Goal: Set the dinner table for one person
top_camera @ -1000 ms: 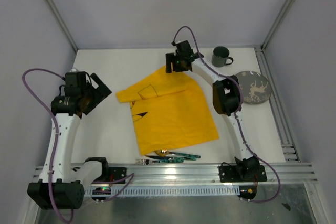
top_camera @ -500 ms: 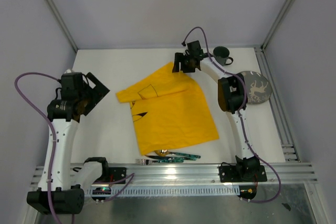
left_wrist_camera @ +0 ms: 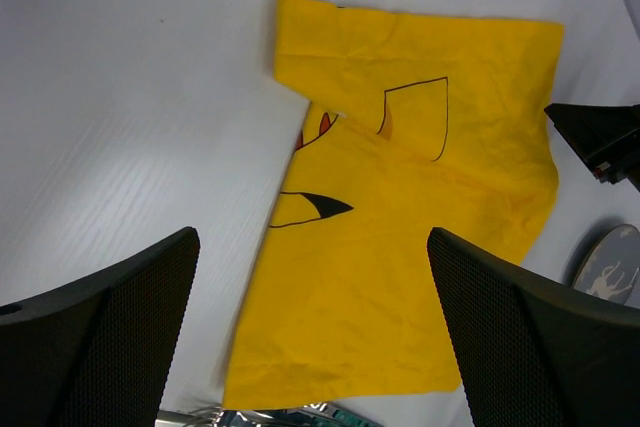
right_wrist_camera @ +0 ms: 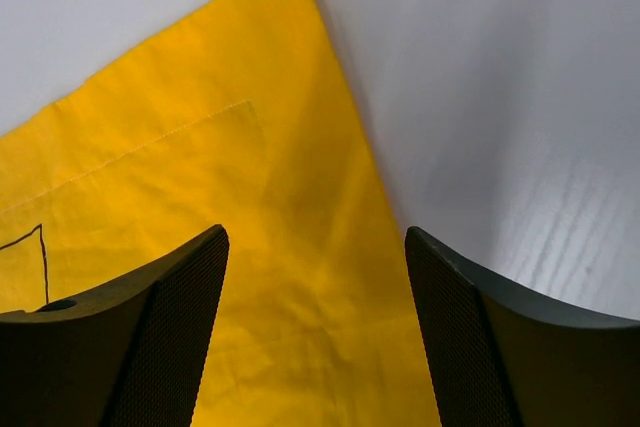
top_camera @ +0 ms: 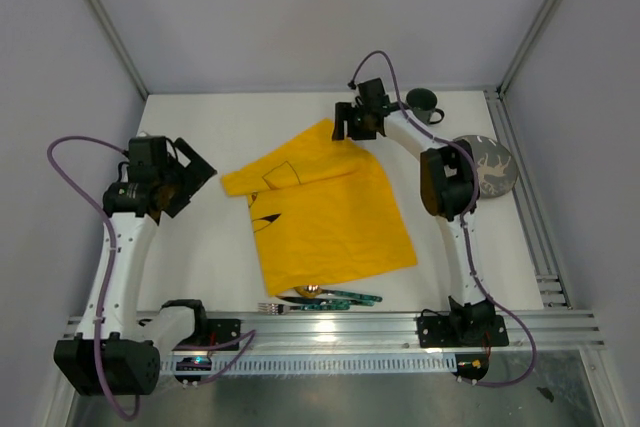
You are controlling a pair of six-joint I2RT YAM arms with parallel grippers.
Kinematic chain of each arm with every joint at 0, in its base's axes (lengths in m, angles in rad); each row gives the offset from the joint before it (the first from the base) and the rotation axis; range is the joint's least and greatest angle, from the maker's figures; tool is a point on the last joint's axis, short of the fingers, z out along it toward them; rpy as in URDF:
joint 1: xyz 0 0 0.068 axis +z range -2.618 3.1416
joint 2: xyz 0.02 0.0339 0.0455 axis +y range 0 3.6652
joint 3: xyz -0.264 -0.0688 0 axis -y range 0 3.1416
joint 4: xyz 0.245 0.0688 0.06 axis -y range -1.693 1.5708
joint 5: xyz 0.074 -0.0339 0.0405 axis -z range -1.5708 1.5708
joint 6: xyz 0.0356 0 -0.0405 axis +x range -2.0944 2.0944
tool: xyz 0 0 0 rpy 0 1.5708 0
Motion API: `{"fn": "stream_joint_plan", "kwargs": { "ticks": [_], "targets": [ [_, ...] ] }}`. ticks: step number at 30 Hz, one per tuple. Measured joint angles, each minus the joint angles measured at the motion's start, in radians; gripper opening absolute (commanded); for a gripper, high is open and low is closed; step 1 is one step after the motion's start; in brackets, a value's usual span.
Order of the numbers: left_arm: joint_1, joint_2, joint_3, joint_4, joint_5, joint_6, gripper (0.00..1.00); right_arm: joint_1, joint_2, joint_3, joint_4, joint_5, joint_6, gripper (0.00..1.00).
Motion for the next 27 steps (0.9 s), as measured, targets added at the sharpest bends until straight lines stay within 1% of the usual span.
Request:
{"fn": "stream_joint_plan", "kwargs": {
  "ticks": [5, 10, 15, 21, 27],
  "targets": [
    [0.000, 0.016, -0.006, 0.039, 0.020, -0.004, 0.99, 0.000, -0.150, -0.149, 0.056, 0.059, -0.011, 0.76],
    [0.000, 0.026, -0.031, 0.069, 0.030, -0.003, 0.99, 0.003, -0.242, -0.158, 0.137, 0.038, -0.008, 0.75],
    [0.000, 0.067, -0.043, 0.108, 0.028, 0.002, 0.99, 0.019, -0.289, -0.192, 0.185, -0.013, -0.003, 0.76],
    [0.000, 0.259, -0.046, 0.192, 0.029, 0.009, 0.98, 0.048, -0.312, -0.284, 0.190, -0.048, -0.002, 0.76],
    [0.000, 0.509, -0.024, 0.258, -0.005, 0.013, 0.95, 0.066, -0.378, -0.387, 0.172, -0.060, -0.004, 0.76]
  ]
}}
